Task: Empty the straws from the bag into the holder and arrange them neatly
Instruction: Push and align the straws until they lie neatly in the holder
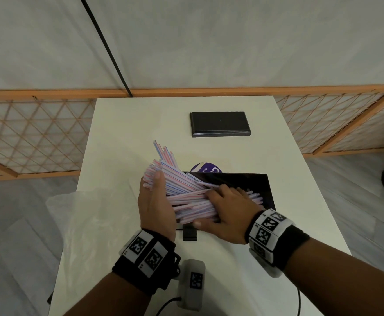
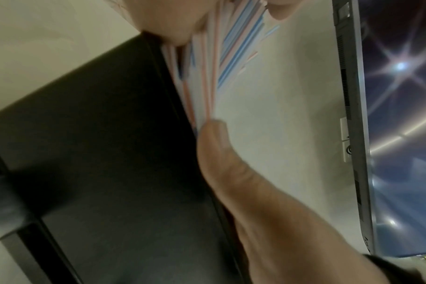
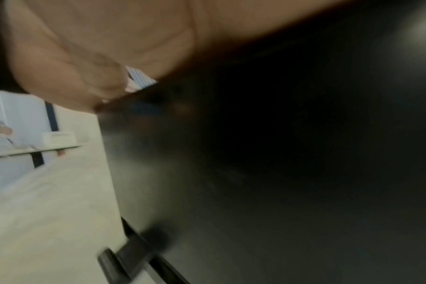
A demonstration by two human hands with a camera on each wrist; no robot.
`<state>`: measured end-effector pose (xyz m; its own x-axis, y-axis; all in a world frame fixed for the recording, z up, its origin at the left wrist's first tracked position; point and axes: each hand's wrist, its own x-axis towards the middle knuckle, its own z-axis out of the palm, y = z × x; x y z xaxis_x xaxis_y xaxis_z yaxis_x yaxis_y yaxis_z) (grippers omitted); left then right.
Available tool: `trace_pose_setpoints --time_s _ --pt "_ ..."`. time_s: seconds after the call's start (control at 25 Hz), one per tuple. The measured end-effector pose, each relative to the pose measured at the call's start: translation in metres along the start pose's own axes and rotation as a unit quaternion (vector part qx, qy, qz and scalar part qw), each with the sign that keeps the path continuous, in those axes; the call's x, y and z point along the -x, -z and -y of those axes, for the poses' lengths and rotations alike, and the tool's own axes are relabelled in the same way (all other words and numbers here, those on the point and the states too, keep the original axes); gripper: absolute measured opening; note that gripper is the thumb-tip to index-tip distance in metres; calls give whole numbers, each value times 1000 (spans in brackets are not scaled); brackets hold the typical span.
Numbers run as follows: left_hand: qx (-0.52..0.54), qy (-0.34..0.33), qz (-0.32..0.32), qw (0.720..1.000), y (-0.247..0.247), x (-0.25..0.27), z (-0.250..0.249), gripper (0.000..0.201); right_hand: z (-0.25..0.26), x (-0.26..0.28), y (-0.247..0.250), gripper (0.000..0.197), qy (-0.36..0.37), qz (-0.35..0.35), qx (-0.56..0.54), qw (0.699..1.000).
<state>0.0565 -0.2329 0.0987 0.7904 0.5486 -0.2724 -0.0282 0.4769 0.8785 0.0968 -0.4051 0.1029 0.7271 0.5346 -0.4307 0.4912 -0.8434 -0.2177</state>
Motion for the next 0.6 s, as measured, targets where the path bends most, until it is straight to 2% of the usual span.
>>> trace_pose_setpoints --time_s 0.08,0.16,0.28,0.4,0.6 --pt "-21 -14 -4 1000 -1 0 1 18 9 -4 3 91 -8 -6 -23 1000" --pt "-41 -22 -7 999 1 -2 3 35 14 -7 4 95 -32 2 -32 999" --pt "-72 -32 -1 997 2 -5 6 58 25 -11 5 90 -13 -7 -18 1000" --pt "-113 -59 1 992 3 -5 5 61 28 -13 10 89 3 -37 -53 998" --pt "-116 -47 1 992 3 -7 5 65 1 -14 29 93 22 13 -115 993"
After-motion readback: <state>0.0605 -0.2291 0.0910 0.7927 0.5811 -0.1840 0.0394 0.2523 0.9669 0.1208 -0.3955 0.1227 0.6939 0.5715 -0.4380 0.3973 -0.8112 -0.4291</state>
